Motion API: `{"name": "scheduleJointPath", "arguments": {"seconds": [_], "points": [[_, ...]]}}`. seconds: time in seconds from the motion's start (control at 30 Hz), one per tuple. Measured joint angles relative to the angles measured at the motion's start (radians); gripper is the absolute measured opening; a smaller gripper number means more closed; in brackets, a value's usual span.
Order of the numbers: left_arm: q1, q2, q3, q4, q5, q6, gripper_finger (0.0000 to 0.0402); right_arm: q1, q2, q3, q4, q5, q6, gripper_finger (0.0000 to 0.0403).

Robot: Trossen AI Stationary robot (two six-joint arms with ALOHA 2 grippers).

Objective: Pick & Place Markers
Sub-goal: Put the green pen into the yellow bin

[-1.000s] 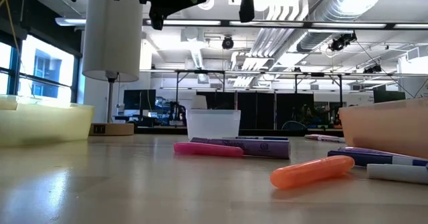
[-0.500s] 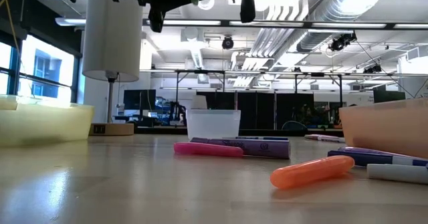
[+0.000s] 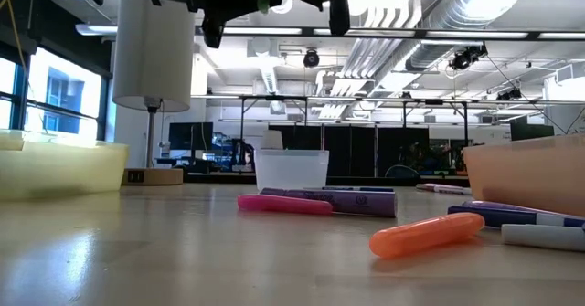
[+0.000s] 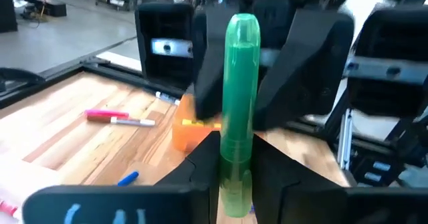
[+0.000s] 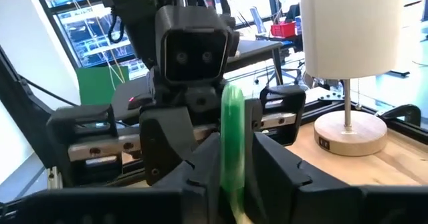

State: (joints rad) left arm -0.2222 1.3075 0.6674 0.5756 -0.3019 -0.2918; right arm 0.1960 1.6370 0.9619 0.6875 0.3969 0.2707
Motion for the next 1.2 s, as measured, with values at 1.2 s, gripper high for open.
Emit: {"name": "scheduleJointPath", "arguments": {"seconds": [1.2], "points": [[-0.001,-0.494,-0.002,-1.708,0.061,-0.912,0.0055,0.116,-0.125,-0.011,-0.770,0.207,0.379,0.0138]]}}
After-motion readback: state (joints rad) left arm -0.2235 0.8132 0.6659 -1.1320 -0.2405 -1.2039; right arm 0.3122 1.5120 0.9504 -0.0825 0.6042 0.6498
